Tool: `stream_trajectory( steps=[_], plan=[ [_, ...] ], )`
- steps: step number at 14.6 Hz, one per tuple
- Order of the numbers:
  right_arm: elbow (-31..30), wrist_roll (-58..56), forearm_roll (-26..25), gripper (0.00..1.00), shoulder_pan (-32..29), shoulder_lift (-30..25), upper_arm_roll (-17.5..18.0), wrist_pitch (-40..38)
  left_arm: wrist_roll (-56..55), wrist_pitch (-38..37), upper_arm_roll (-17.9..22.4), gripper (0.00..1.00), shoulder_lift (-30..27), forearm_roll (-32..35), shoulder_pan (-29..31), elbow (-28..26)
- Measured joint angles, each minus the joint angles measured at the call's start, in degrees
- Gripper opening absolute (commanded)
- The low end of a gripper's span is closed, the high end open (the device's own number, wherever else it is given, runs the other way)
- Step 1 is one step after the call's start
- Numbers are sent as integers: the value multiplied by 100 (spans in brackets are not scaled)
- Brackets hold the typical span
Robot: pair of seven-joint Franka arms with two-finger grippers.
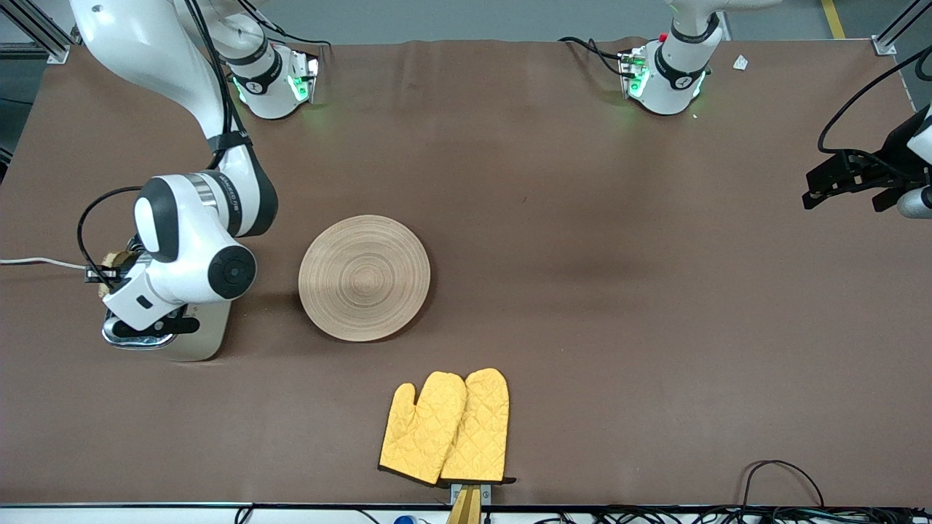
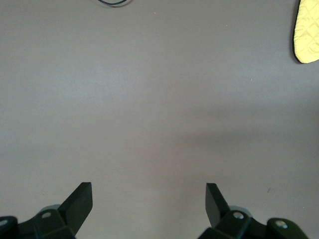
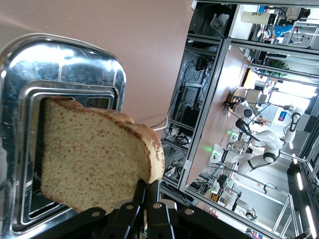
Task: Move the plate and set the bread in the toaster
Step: 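Lower the bread into the toaster slot with the right gripper, then open the right gripper and raise it from the toaster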
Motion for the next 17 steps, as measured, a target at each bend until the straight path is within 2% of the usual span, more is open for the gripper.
stream_trajectory(
  steps=[1,2,4,5,7,8,13,17],
  plan=[
    [0,29,1,3,2,66,5,94,0,0,0,100,0,0,0,0],
    [0,89,2,19,0,139,4,229,0,0,0,100,0,0,0,-1],
    [1,313,2,77,-2,297,3,381,0,0,0,100,0,0,0,-2],
    [4,409,2,100,-2,362,3,395,0,0,0,100,0,0,1,-2],
    [81,493,98,100,-10,403,2,416,0,0,0,100,0,0,2,-3],
    [226,496,358,100,-18,390,-1,428,0,0,0,100,0,0,2,-3],
    [1333,387,2012,100,35,-6,29,37,0,0,1,100,0,0,8,-8],
    [1509,376,3194,100,-217,-743,-15,-78,0,0,1,100,0,0,8,-13]
  ],
)
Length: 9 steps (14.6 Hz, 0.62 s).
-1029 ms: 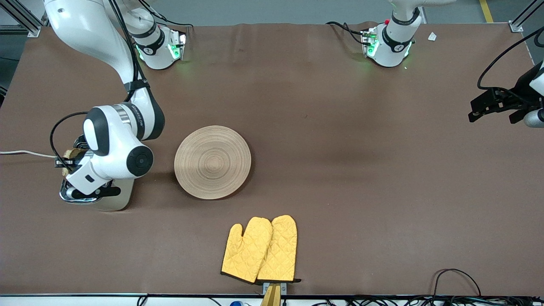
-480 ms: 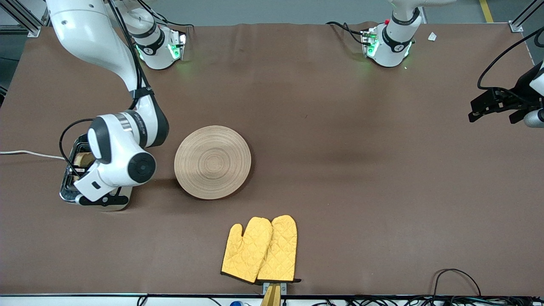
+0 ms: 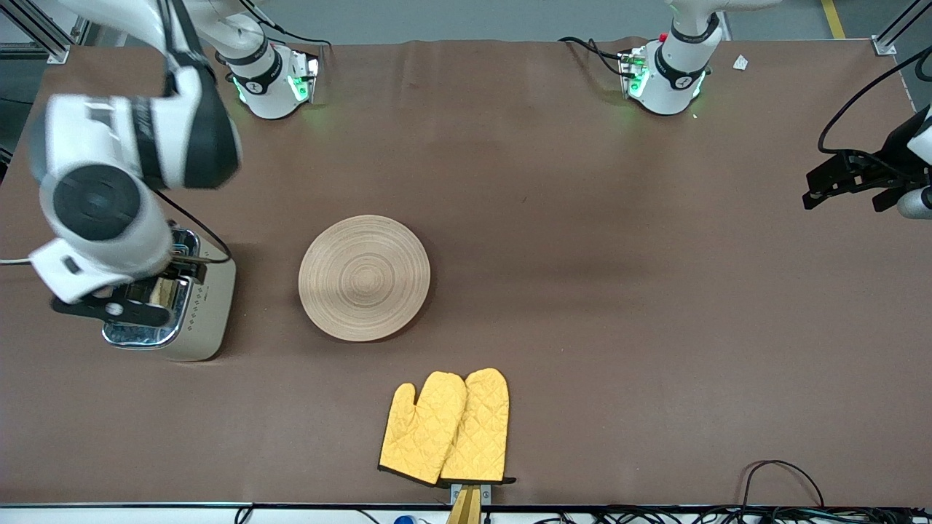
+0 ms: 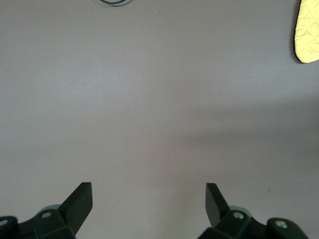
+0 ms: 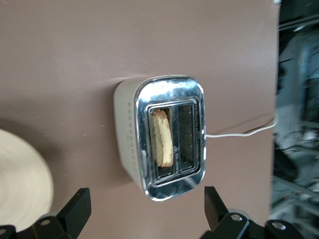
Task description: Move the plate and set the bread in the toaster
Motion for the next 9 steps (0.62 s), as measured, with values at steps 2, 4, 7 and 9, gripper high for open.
stream_trajectory(
  steps=[2,4,7,9],
  plan=[
    [2,-137,775,100,-462,-412,-21,-2,0,0,0,100,0,0,0,-1],
    [-2,-528,1252,100,-919,-780,-27,-11,0,0,0,100,0,0,0,-2],
    [-17,-1154,1420,100,-1291,-1147,-25,-241,0,0,0,100,0,0,0,-2],
    [-45,-1572,1621,100,-1470,-1196,-25,-292,0,0,0,100,0,0,0,-2]
  ],
)
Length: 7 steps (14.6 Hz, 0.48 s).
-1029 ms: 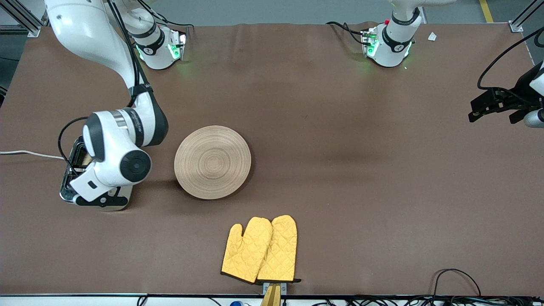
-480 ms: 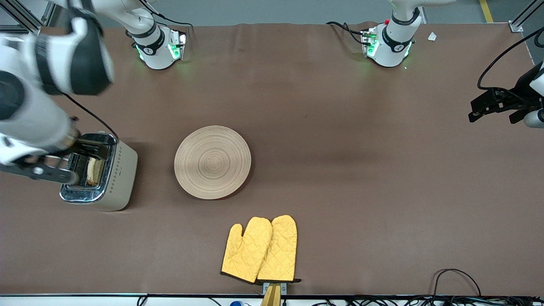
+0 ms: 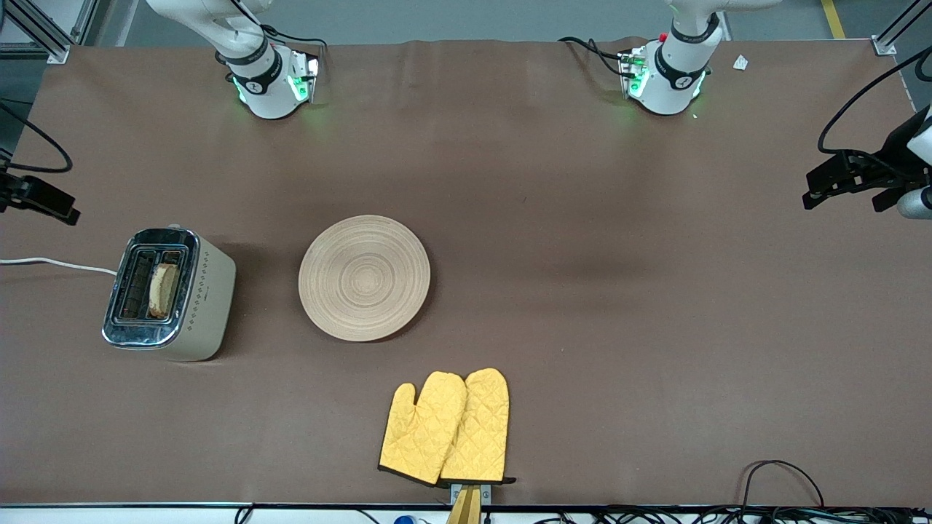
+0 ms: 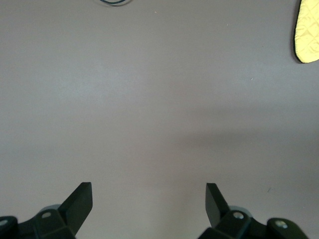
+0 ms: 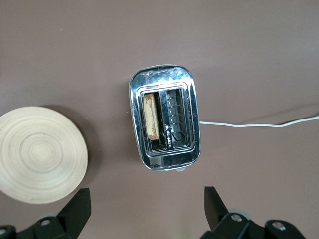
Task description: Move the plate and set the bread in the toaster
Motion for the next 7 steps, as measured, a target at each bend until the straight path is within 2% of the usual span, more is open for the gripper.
stream_trajectory(
  steps=[2,7],
  plan=[
    [-39,-293,163,100,-122,6,0,10,0,0,0,100,0,0,0,0],
    [-44,-712,178,100,-135,7,32,54,0,0,0,100,0,0,0,0]
  ],
)
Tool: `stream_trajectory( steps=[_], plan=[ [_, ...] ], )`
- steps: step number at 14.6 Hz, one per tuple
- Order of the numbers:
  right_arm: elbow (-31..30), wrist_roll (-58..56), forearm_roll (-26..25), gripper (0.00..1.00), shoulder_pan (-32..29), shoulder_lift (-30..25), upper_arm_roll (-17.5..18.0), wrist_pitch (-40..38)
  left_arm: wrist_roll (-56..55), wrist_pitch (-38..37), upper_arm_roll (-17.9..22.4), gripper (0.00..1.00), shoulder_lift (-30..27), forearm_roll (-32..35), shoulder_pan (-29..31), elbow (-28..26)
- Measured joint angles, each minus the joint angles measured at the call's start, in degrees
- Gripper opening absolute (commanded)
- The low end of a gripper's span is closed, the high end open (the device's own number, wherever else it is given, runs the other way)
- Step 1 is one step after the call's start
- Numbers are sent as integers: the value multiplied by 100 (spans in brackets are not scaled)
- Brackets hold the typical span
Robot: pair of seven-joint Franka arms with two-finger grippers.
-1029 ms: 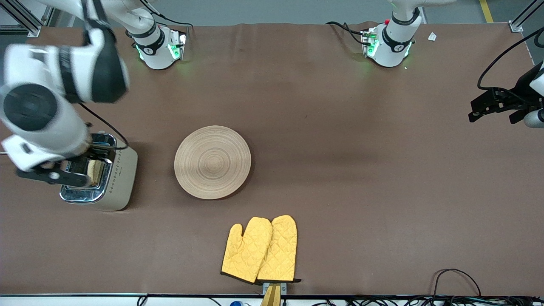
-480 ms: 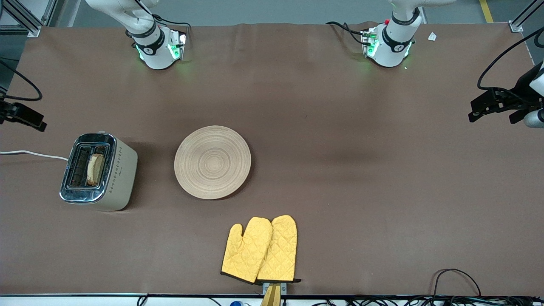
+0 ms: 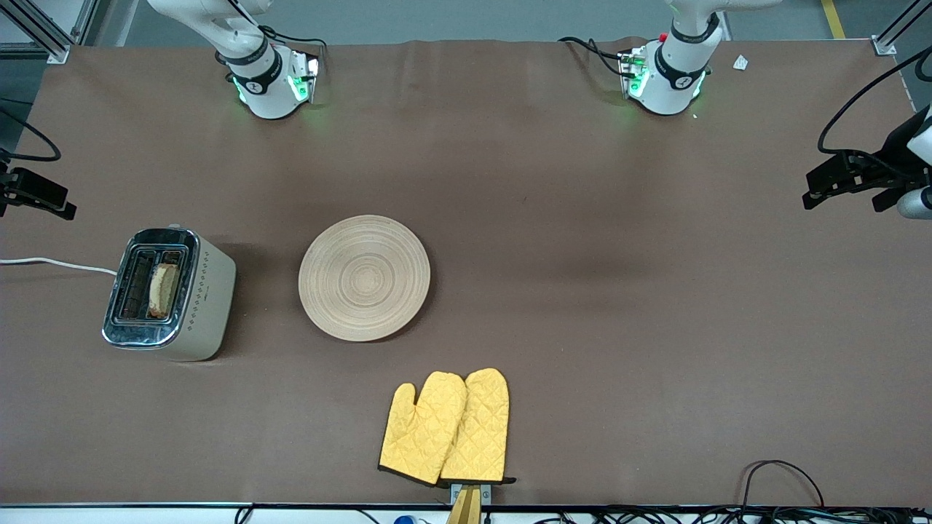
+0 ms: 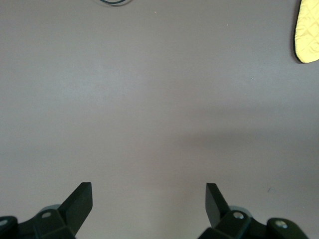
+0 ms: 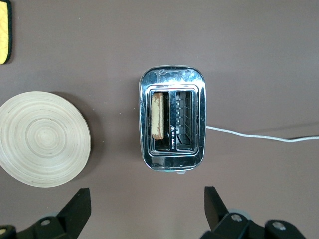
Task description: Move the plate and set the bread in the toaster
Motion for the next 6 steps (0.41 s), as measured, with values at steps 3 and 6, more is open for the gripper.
stream_trajectory(
  steps=[3,6],
  plan=[
    [-2,-72,0,100,-14,0,-1,-5,0,0,0,100,0,0,0,0],
    [-57,-118,0,100,-197,-2,49,-47,0,0,0,100,0,57,0,0]
  ],
)
